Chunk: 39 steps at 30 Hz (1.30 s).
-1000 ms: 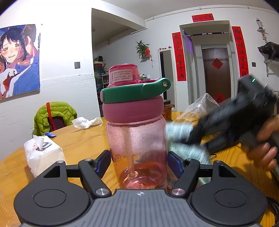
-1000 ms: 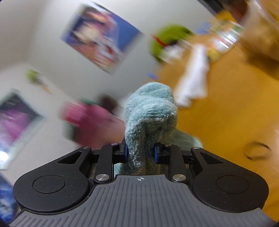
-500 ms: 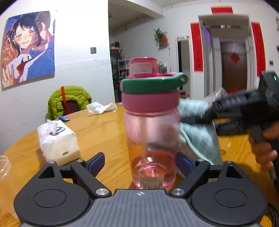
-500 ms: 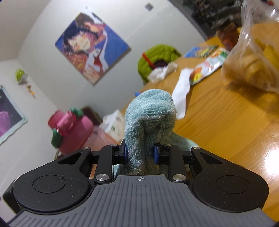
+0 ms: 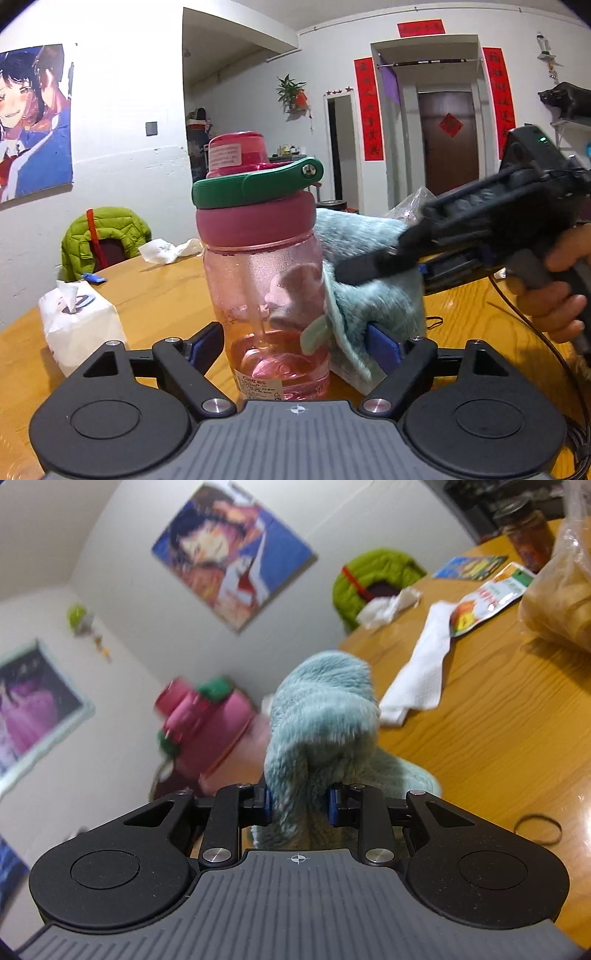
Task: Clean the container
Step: 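Hold the bottle with the left gripper while the right gripper wipes its shoulder with the towel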
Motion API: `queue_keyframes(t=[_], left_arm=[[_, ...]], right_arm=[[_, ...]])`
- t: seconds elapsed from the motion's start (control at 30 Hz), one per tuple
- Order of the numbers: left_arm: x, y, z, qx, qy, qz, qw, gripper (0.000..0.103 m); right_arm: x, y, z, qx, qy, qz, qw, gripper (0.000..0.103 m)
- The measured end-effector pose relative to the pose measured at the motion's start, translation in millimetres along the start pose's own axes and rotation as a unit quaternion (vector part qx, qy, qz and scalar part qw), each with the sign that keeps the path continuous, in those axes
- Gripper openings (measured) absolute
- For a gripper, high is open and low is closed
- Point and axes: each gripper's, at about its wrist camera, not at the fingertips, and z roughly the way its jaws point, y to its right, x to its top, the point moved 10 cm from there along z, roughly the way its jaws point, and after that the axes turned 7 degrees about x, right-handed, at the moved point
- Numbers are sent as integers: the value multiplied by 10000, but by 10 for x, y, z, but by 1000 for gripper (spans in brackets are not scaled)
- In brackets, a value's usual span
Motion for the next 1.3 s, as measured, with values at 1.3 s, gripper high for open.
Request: queue_keyframes(t=[1.3], left_arm=[[-127,20,92,-50,-248,130,9996,65]], right_arm=[[73,12,-211,907,582,728,9915,28]])
